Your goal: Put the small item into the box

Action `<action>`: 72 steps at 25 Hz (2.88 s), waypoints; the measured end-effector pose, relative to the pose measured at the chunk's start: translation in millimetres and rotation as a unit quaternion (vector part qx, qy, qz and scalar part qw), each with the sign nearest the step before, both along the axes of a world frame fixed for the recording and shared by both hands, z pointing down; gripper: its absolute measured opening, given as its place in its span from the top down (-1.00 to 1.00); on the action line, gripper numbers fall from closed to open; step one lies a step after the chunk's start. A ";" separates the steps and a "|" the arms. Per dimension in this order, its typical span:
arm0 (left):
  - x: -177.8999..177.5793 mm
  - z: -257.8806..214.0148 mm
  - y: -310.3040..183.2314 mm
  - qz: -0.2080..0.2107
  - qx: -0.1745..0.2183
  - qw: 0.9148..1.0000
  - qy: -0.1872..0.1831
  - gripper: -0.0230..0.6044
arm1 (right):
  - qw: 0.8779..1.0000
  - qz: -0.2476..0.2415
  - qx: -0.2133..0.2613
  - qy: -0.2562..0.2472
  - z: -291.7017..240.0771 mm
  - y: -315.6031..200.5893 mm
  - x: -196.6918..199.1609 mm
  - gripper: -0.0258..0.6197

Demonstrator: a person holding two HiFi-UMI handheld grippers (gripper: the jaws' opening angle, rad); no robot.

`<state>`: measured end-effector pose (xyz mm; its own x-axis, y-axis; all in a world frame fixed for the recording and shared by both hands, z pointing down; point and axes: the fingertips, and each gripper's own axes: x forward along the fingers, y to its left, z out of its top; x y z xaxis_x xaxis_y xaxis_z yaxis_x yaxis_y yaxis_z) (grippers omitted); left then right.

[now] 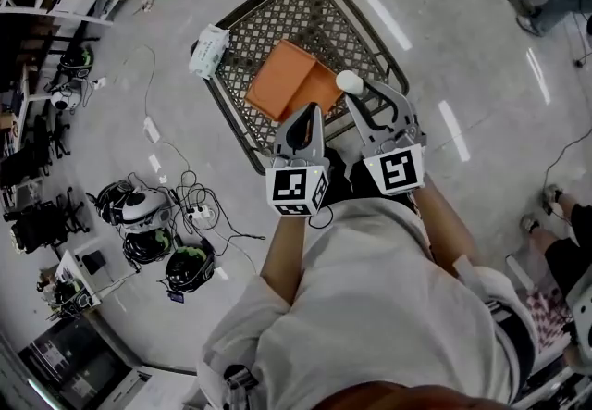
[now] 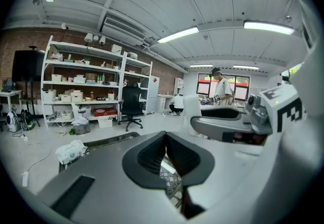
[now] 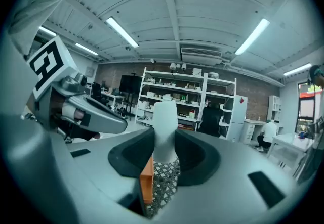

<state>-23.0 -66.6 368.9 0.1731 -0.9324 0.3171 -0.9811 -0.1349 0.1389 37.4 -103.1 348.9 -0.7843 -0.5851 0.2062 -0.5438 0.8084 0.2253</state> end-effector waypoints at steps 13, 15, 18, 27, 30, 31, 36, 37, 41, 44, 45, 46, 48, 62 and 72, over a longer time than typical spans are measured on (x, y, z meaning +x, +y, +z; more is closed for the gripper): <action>-44.8 74.4 -39.5 0.026 -0.064 0.997 0.022 0.90 | 0.997 -0.003 -0.066 0.044 81.1 -29.9 -43.1 0.54; -52.4 86.2 -39.4 0.026 -0.076 0.996 0.026 0.90 | 0.996 0.000 -0.083 0.045 93.4 -31.6 -49.3 0.54; -62.4 103.3 -36.7 0.026 -0.092 0.995 0.029 0.90 | 0.993 0.007 -0.109 0.043 110.7 -32.8 -58.4 0.54; -77.5 133.1 -30.2 0.032 -0.120 0.992 0.037 0.90 | 0.988 0.001 -0.140 0.061 149.0 -22.0 -77.8 0.54; -84.0 141.8 -25.5 0.031 -0.132 0.990 0.035 0.90 | 0.986 0.007 -0.159 0.051 160.2 -20.6 -80.7 0.54; -85.7 145.3 -23.6 0.031 -0.138 0.989 0.034 0.90 | 0.984 0.010 -0.169 0.052 162.9 -20.7 -80.1 0.54; -90.2 163.9 -22.4 0.032 -0.158 0.986 0.034 0.90 | 0.977 0.031 -0.205 0.052 187.7 -25.1 -78.1 0.54; -90.2 167.6 -22.3 0.035 -0.161 0.986 0.034 0.90 | 0.975 0.033 -0.212 0.057 193.9 -25.0 -78.1 0.54; -88.2 184.0 -19.8 0.047 -0.177 0.983 0.033 0.90 | 0.968 0.047 -0.239 0.062 210.5 -25.8 -77.6 0.54; -86.8 191.3 -20.7 0.052 -0.183 0.981 0.038 0.90 | 0.959 0.070 -0.270 0.054 218.6 -28.2 -76.7 0.54; -86.8 193.0 -21.8 0.055 -0.184 0.981 0.039 0.90 | 0.955 0.078 -0.281 0.054 221.6 -29.0 -77.0 0.54; -87.2 194.8 -23.0 0.057 -0.186 0.980 0.039 0.90 | 0.952 0.084 -0.290 0.054 224.5 -29.4 -77.9 0.54; -89.0 199.5 -25.2 0.064 -0.190 0.979 0.037 0.90 | 0.945 0.092 -0.309 0.054 230.6 -28.8 -81.4 0.54; -95.8 242.1 -30.8 0.086 -0.235 0.967 0.043 0.90 | 0.908 0.145 -0.384 0.089 275.7 -32.9 -90.3 0.54; -100.4 267.7 -24.0 0.077 -0.261 0.961 0.057 0.90 | 0.887 0.139 -0.418 0.136 316.6 -30.2 -103.7 0.54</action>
<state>-123.5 -90.6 636.6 0.3588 -0.6118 0.7050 -0.9290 -0.1606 0.3334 -66.3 -133.2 665.5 -0.4876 -0.3021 0.8192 -0.7661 0.5981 -0.2354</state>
